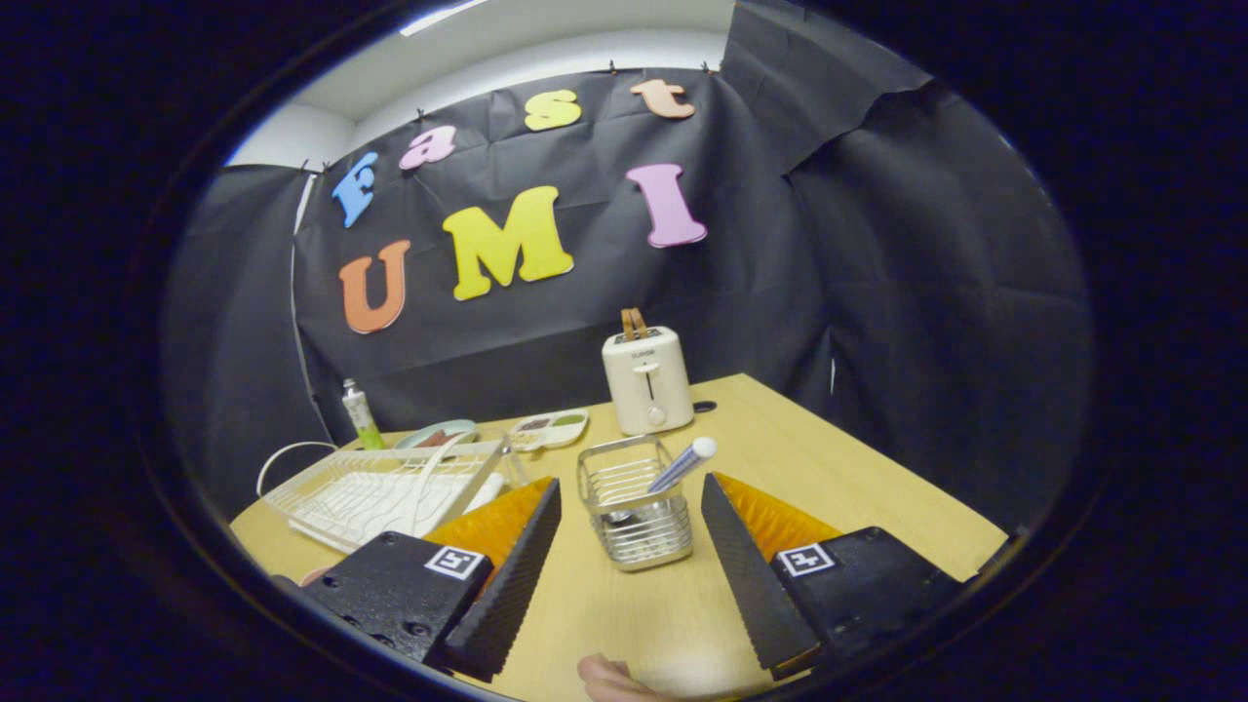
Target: Take the plate from the dish rack, then take the spoon from the basket and place it into the plate.
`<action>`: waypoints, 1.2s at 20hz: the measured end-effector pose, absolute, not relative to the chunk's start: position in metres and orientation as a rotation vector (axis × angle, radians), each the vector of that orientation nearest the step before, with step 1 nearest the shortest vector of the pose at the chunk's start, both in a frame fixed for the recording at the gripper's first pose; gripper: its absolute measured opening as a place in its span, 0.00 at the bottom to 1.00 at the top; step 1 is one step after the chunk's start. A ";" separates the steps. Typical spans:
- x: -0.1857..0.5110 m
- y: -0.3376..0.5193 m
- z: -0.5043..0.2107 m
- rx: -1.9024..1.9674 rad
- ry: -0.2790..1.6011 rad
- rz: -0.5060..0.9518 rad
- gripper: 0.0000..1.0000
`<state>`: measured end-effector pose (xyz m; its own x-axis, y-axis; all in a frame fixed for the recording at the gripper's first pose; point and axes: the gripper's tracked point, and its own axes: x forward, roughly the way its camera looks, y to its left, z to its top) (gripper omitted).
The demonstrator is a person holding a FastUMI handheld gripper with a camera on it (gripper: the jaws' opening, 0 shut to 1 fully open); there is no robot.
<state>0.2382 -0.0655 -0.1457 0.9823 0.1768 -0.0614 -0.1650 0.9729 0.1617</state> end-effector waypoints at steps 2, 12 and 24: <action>0.259 -0.074 -0.140 0.153 0.019 0.149 0.94; 0.290 -0.058 -0.154 0.120 0.083 0.205 0.31; 0.252 -0.033 -0.076 0.109 -0.027 0.212 0.17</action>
